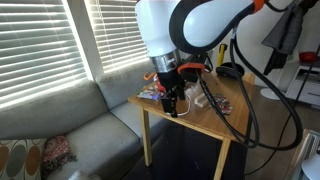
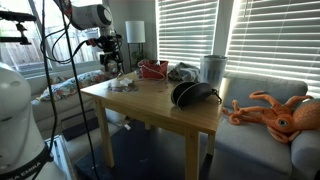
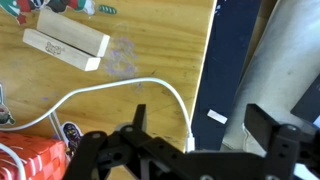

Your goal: Pick up the usb connector part of the white charging cable and put it nicely in the red basket

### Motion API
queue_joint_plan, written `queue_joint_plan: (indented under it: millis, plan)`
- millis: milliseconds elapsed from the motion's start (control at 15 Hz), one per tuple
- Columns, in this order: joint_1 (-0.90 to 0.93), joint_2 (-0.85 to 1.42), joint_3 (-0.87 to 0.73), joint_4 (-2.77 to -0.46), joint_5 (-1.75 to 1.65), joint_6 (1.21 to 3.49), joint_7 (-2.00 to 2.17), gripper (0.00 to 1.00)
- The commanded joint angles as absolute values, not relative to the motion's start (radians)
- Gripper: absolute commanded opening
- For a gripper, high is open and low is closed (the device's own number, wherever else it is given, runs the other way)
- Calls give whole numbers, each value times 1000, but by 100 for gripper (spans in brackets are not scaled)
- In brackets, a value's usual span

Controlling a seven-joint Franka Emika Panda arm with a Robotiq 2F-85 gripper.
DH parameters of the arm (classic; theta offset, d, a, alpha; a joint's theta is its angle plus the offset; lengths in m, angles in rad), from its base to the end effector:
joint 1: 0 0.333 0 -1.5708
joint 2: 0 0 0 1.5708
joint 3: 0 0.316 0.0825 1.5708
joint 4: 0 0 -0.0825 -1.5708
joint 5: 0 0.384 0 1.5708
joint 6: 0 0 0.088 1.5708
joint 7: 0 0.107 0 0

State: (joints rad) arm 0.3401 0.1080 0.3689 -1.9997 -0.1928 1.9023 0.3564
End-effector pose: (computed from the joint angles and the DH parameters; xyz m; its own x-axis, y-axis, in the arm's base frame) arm 0.4309 0.3467 0.3946 0.9031 0.4051 -0.1426 0.4266 -0.8846 0.1887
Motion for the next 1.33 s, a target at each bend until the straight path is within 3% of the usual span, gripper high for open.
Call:
queue_joint_plan:
  millis: [0, 400, 800, 933, 1267]
  plan:
    - [374, 180, 348, -1949, -279, 1947, 393, 100]
    - [385, 237, 320, -1919, -286, 2029, 395, 97]
    - [389, 252, 308, -1900, -268, 2028, 395, 51]
    - [390, 254, 309, -1893, -256, 2012, 395, 46]
    - [391, 248, 316, -1877, -200, 1945, 392, 53]
